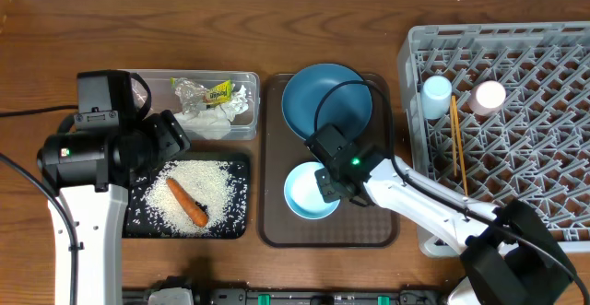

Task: Sort waste into correct bins and load items into the dishwasher rack
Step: 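Lower the right gripper into the light-blue bowl and grasp its rim, then lift the light-blue bowl and place it upside down in the rack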

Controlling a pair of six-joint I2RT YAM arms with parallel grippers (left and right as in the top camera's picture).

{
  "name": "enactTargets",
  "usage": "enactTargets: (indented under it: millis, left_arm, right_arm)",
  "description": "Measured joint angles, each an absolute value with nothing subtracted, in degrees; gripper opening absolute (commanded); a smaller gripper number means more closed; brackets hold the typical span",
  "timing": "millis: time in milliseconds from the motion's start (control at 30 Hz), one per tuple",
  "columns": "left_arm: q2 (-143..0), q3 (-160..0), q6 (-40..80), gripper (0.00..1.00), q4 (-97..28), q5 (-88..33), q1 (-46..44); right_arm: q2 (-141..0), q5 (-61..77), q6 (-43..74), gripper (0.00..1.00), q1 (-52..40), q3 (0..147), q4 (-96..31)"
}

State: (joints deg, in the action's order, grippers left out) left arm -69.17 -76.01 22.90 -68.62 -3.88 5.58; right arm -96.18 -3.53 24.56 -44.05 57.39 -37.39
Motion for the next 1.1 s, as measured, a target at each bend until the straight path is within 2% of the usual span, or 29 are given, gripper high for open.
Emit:
enactTargets:
  millis: [267, 500, 600, 733, 800, 833, 1100]
  left_arm:
    - [-69.17, -76.01, 22.90, 0.81, -68.79, -3.88, 5.58]
    - [-69.17, -76.01, 22.90, 0.82, -68.79, -3.88, 5.58]
    - [-69.17, -76.01, 22.90, 0.82, -68.82, -3.88, 5.58]
    - [-69.17, -76.01, 22.90, 0.82, -68.84, -3.88, 5.58]
    - [-69.17, -76.01, 22.90, 0.83, -68.82, -3.90, 5.58]
    - [-69.17, -76.01, 22.90, 0.98, -68.82, -3.88, 5.58]
    - [-69.17, -76.01, 22.90, 0.98, -68.77, -3.88, 5.58]
  right_arm:
    - [-95.98, -2.83, 24.56, 0.01, -43.55, 58.76, -38.26]
    - [-91.09, -6.63, 23.03, 0.01, -38.65, 67.05, -48.05]
    - [-86.17, -12.12, 22.22, 0.01, -33.10, 71.33, -51.48]
    - [-79.94, -20.10, 18.92, 0.01, -22.63, 74.30, -49.52]
    - [-77.87, -23.62, 16.71, 0.01, -16.97, 74.43, -46.44]
    - [-77.21, -25.47, 15.33, 0.01, -13.82, 74.46, -44.34]
    - [-78.78, -34.02, 3.86, 0.01, 4.71, 74.54, -24.14]
